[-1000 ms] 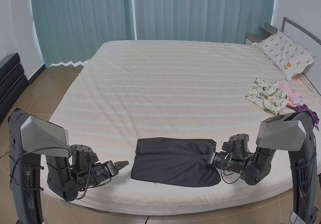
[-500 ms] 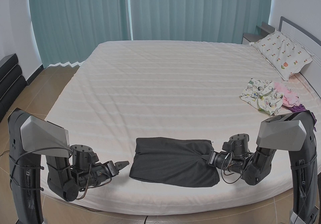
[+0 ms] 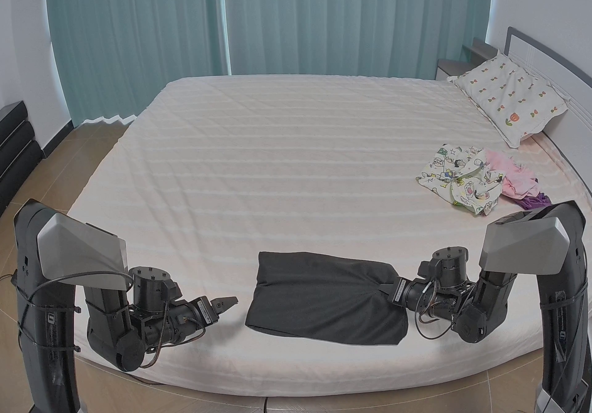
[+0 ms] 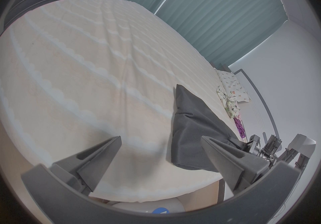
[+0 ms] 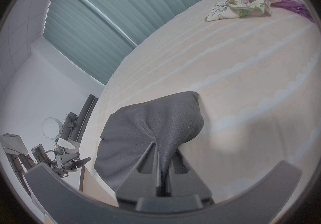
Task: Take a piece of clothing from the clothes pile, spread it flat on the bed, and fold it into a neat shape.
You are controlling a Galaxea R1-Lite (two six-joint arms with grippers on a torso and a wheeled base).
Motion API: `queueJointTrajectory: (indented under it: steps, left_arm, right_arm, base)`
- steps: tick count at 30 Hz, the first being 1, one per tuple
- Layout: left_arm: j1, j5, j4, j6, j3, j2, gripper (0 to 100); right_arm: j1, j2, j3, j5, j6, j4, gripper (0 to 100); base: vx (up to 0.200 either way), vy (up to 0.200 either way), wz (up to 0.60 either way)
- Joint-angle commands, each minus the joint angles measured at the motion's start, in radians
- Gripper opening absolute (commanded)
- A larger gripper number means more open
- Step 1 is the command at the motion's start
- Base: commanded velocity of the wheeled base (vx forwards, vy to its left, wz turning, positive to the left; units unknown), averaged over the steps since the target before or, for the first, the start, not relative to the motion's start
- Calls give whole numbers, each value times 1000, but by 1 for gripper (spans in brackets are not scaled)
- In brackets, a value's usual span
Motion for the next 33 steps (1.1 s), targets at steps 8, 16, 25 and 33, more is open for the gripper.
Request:
queueJointTrajectory:
  steps: [8,16,25,33]
  left_arm:
    - [-10,-3,-1,0,2,-1,100]
    - [-20,-3,-1,-2,5,0,100]
    - [-20,0,-1,-3,5,0,100]
    - [-26,0,-1,-3,6,2,100]
  right_arm:
    - [-24,-3,34,1,-1,-39,0]
    - [-26,1,37,0,-1,-37,0]
    - [-29,2,42,0,-1,-39,0]
    - [-29,2,42,-2,-1,-39,0]
  base:
    - [0,-200,0]
    - [0,-200,0]
    - [0,-200,0]
    - [0,-200,0]
